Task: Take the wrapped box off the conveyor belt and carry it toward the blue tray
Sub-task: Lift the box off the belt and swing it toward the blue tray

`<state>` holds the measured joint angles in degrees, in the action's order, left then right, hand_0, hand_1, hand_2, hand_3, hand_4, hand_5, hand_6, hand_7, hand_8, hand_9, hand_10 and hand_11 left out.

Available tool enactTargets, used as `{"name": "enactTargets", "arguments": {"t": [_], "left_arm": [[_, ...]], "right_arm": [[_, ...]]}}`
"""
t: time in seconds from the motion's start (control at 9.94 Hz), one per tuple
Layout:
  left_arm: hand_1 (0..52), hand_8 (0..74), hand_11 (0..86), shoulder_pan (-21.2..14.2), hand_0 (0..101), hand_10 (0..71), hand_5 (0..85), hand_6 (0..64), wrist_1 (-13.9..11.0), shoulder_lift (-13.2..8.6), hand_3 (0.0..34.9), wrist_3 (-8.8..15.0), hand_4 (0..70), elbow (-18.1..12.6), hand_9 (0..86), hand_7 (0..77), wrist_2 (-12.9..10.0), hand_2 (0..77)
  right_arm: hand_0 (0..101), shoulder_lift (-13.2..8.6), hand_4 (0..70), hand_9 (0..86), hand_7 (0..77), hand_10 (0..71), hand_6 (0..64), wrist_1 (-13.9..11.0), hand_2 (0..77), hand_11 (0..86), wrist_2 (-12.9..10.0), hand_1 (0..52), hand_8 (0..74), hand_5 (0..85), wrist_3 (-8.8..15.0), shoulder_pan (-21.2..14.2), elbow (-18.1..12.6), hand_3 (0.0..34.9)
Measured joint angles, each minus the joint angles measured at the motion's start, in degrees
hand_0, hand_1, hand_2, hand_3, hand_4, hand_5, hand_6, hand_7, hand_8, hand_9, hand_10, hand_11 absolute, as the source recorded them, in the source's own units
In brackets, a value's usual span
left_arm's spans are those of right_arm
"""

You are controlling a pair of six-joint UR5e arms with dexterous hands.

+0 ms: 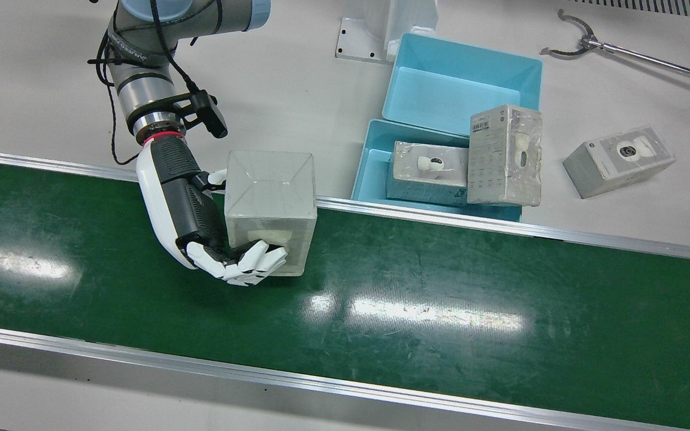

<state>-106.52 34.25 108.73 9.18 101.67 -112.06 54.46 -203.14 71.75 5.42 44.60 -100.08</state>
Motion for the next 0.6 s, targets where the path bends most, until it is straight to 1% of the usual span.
{"name": "enactTargets", "arguments": {"t": [0.1,0.2,0.3,0.4,0.5,0.6], "left_arm": [[0.0,0.5,0.5,0.0,0,0.5,1.1,0.5,0.0,0.0,0.0,0.0,0.0,0.0,0.0,0.5,0.0,0.5],[0.0,0.5,0.5,0.0,0,0.5,1.1,0.5,0.0,0.0,0.0,0.0,0.0,0.0,0.0,0.5,0.0,0.5],[0.0,0.5,0.5,0.0,0,0.0,1.1,0.5,0.0,0.0,0.0,0.0,0.0,0.0,0.0,0.5,0.0,0.5],[0.0,0.5,0.5,0.0,0,0.0,1.1,0.5,0.0,0.0,0.0,0.0,0.0,0.0,0.0,0.5,0.0,0.5],[0.0,0.5,0.5,0.0,0,0.5,1.1,0.5,0.0,0.0,0.0,0.0,0.0,0.0,0.0,0.5,0.0,0.5],[0.0,0.5,0.5,0.0,0,0.5,1.1,0.5,0.0,0.0,0.0,0.0,0.0,0.0,0.0,0.5,0.0,0.5]], "right_arm": [[59,-1.57,23.5,35.5,30.0,14.7,34.9,-0.16,34.4,48.0,0.94,17.5,39.3,51.3,-1.18,-0.65,-0.15,0.0],[59,-3.36,24.0,35.5,30.0,15.8,36.5,-0.29,34.4,48.5,2.01,17.5,40.4,51.8,-2.22,-1.67,-0.08,0.0],[59,-5.3,24.5,36.0,30.0,16.4,36.5,-0.41,34.4,49.1,3.04,17.5,41.5,52.4,-3.12,-3.01,0.1,0.0],[60,-7.05,28.9,38.2,30.0,20.2,36.5,-0.45,34.4,52.9,3.73,17.5,45.8,57.3,-3.82,-4.65,0.31,0.0],[60,-8.54,28.9,38.2,30.0,20.2,36.5,-0.5,34.4,52.9,4.07,17.5,45.8,57.3,-4.23,-6.45,0.62,0.0],[58,-10.06,44.2,42.0,30.0,25.1,36.5,-0.54,34.4,57.3,4.24,17.5,52.9,76.4,-4.45,-8.37,1.14,0.0]]}}
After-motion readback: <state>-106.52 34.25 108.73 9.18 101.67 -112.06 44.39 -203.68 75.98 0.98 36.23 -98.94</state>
